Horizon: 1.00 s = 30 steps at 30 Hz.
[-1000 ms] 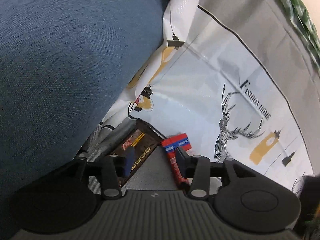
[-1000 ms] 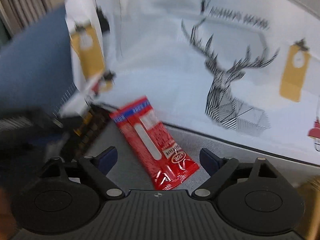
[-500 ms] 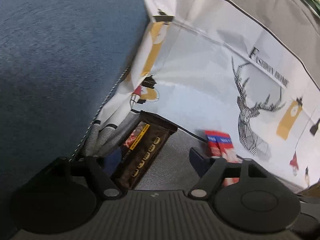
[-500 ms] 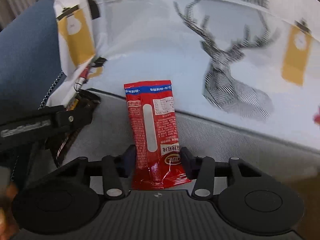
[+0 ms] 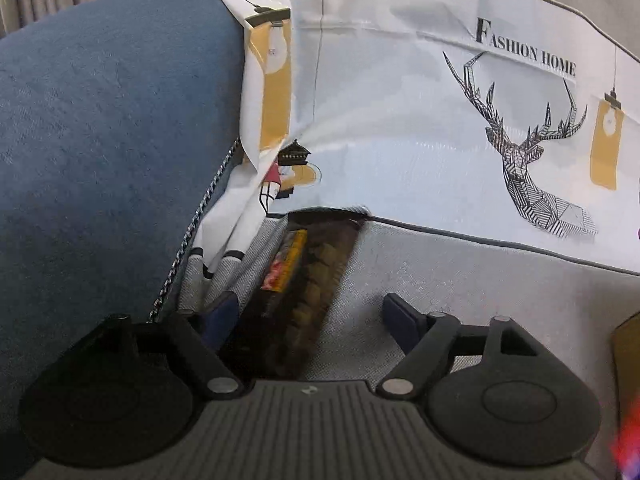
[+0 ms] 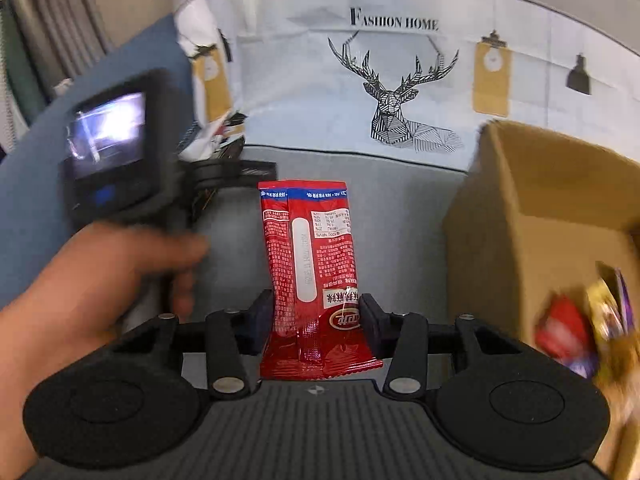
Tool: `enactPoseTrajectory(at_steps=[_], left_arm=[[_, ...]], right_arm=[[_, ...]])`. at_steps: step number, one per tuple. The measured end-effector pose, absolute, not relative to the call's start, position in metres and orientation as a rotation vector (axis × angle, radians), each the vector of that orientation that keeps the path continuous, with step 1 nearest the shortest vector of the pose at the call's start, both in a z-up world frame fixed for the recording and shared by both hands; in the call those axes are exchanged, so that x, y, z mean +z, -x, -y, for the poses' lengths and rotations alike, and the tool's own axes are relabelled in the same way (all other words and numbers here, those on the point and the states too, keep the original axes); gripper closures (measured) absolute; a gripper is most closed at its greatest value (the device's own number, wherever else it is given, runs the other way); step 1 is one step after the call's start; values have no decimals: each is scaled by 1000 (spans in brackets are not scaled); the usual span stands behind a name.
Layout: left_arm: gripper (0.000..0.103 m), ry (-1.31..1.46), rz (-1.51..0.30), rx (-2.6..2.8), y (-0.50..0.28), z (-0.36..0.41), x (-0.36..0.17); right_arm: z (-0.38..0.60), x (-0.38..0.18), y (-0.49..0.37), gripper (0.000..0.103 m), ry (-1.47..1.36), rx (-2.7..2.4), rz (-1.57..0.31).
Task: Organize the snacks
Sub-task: 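Grasp the long red packet with right tool while left tool grasps dark chocolate bar, then lift the red packet with right tool while left tool lifts the chocolate bar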
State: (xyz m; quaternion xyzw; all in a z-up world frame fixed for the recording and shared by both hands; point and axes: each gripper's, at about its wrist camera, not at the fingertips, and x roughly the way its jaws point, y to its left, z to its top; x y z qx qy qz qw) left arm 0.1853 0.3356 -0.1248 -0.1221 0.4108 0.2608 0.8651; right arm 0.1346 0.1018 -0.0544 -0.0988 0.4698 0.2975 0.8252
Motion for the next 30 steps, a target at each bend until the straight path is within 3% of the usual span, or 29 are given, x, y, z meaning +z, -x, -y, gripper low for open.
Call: enactPoseTrajectory(at_steps=[2, 3, 4, 19, 30], left_arm=[[36, 315, -848, 552, -181, -341, -124], [55, 309, -848, 563, -179, -341, -121], [60, 317, -851, 559, -177, -341, -117], [60, 743, -1041, 376, -66, -288, -90], [60, 718, -871, 469, 48, -240, -70]], right_arm=[[-85, -48, -115, 56, 208, 634, -978], [-77, -46, -106, 56, 199, 638, -968], [-69, -44, -97, 56, 192, 641, -958], [-14, -58, -4, 56, 172, 825, -847], [-19, -82, 16, 56, 198, 803, -891]])
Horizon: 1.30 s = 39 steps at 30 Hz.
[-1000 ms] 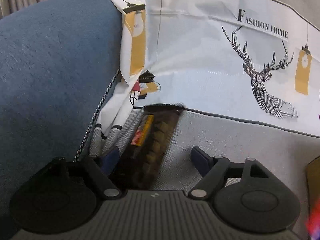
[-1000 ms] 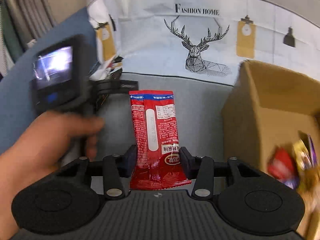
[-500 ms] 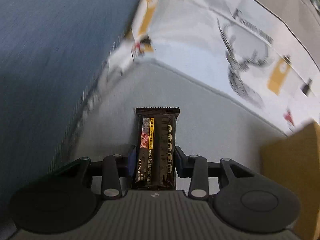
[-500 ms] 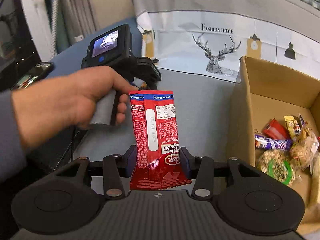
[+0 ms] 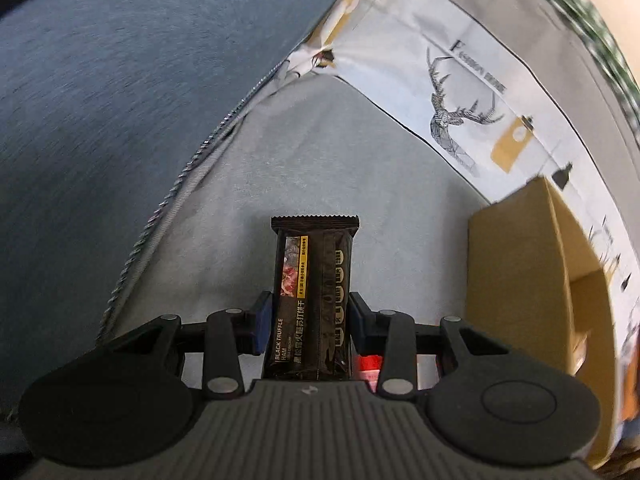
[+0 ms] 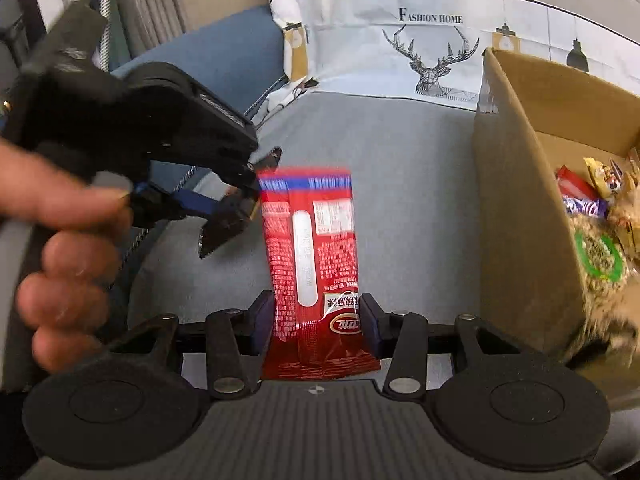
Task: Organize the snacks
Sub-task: 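Lift the red packet with right tool while left tool lifts the chocolate bar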
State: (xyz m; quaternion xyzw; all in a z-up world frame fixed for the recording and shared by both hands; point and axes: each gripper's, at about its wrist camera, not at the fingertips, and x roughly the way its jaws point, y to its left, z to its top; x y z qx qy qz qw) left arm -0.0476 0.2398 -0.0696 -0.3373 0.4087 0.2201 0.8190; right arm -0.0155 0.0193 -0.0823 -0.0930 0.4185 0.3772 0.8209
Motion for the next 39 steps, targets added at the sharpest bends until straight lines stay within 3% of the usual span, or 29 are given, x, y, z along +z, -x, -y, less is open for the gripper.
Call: enactPoseTrajectory(at_steps=[2, 3, 8, 11, 13, 15, 16, 23, 27, 39], left_arm=[[60, 703, -858, 434, 60, -230, -76], [60, 700, -860, 414, 65, -227, -80], [60, 599, -886, 381, 78, -207, -93], [60, 592, -867, 387, 84, -210, -96], [60, 630, -863, 392, 88, -215, -99], [60, 654, -867, 399, 91, -217, -103], [60, 652, -869, 400, 93, -217, -106], [59, 635, -861, 392, 92, -217, -106], [58, 640, -858, 391, 93, -217, -106], [42, 659, -883, 366, 101, -202, -101]], right_arm=[[-15, -90, 18, 58, 229, 795, -897], [-12, -92, 18, 77, 221, 798, -906], [1, -100, 15, 79, 220, 796, -890], [2, -103, 5, 61, 175, 829, -931], [-1, -103, 9, 35, 201, 861, -920], [-4, -103, 13, 21, 230, 876, -911], [-6, -103, 14, 19, 246, 884, -908], [-16, -126, 13, 23, 321, 868, -944], [-17, -125, 18, 52, 353, 848, -893], [-8, -118, 18, 53, 282, 790, -913]])
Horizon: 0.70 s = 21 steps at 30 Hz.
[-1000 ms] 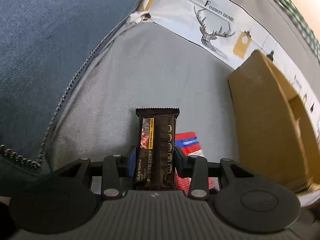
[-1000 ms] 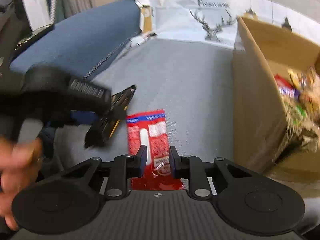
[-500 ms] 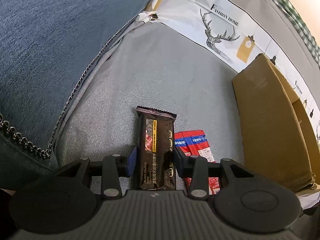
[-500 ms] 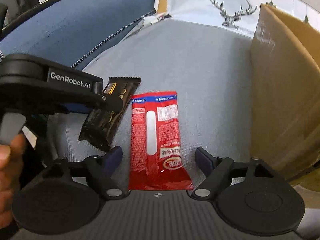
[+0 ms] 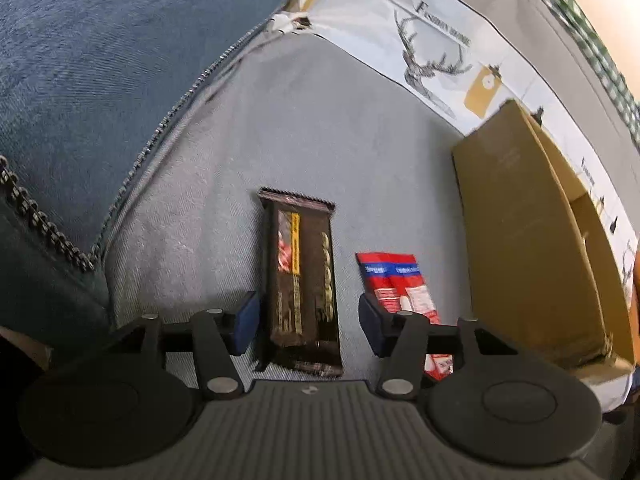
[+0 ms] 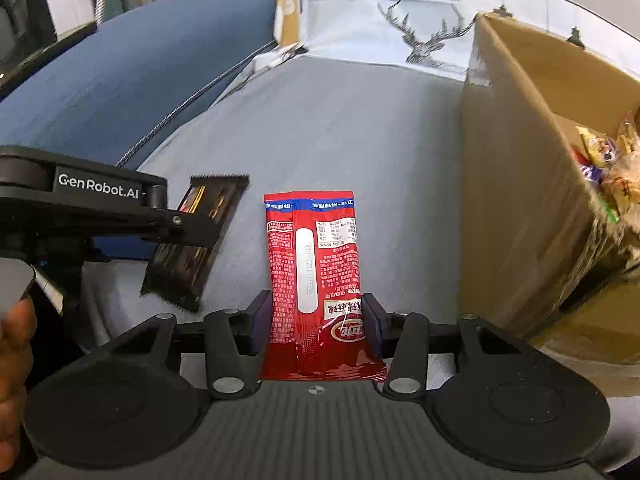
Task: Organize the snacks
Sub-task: 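Lift the red packet with right tool while left tool lifts the chocolate bar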
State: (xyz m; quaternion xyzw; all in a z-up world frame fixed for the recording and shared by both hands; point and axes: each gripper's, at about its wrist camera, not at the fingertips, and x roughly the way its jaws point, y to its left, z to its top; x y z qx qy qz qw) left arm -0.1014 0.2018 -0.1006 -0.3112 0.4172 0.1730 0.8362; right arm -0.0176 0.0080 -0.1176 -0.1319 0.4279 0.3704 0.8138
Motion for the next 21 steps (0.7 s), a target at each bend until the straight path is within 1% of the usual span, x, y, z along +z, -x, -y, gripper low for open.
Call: enactPoseTrajectory(at_steps=[4, 12, 17, 18, 20, 21], left_arm=[[42, 616, -886, 381, 98, -196, -101], [42, 583, -872, 415, 94, -194, -102], [42, 563, -873, 417, 92, -192, -102], [43, 560, -873, 418, 92, -192, -102], [58, 546, -875, 429, 92, -191, -103], [62, 541, -877, 430, 92, -191, -103]], right_arm=[[-11, -122, 19, 50, 310, 794, -915], [-17, -123, 21, 48, 342, 799, -897], [-12, -122, 22, 54, 334, 806, -885], [-11, -122, 21, 54, 326, 805, -885], [-9, -120, 20, 55, 308, 795, -874], [-8, -118, 21, 55, 300, 792, -864]])
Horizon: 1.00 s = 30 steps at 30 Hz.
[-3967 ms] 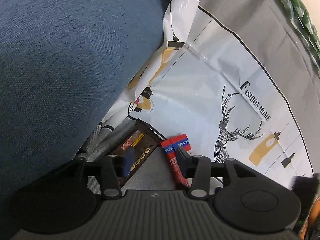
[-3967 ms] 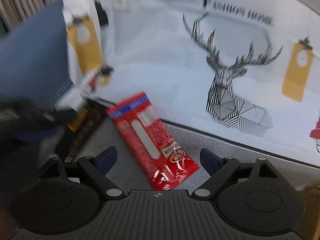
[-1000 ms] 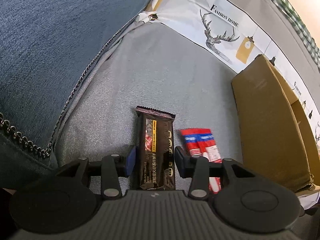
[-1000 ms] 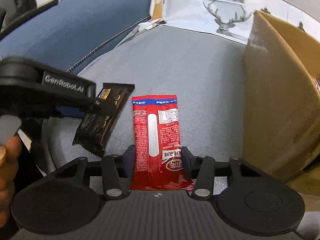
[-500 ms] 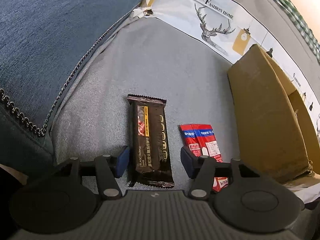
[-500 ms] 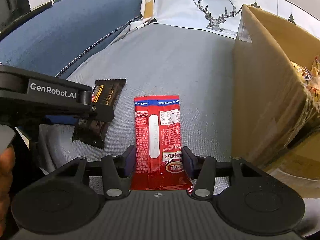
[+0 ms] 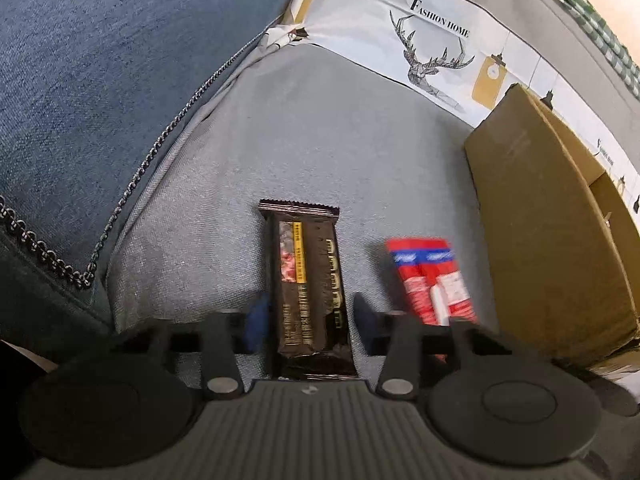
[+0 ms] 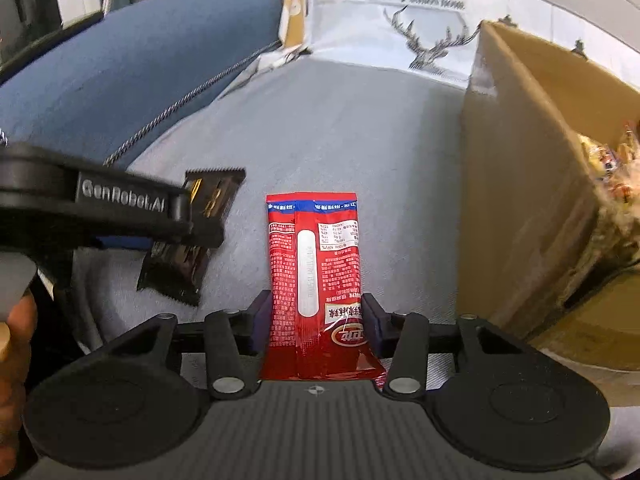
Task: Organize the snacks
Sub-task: 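Lift the red packet with right tool while left tool lifts the chocolate bar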
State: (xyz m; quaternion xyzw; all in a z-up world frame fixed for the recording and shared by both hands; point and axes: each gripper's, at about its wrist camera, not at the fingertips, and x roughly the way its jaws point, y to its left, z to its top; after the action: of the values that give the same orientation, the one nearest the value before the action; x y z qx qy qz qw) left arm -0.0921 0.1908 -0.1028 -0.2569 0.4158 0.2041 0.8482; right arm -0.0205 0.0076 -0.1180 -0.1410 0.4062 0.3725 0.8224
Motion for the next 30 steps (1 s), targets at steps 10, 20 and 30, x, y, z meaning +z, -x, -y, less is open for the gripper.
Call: enactPoseTrajectory(at_steps=[10, 20, 30], left_arm=[[62, 533, -877, 411, 91, -190, -103], [62, 515, -886, 409, 89, -187, -103], [62, 500, -884, 409, 90, -185, -102]], right_arm=[[-7, -129, 22, 54, 317, 799, -883], [-8, -130, 24, 54, 338, 804, -878], [-9, -131, 26, 54, 339, 802, -873]])
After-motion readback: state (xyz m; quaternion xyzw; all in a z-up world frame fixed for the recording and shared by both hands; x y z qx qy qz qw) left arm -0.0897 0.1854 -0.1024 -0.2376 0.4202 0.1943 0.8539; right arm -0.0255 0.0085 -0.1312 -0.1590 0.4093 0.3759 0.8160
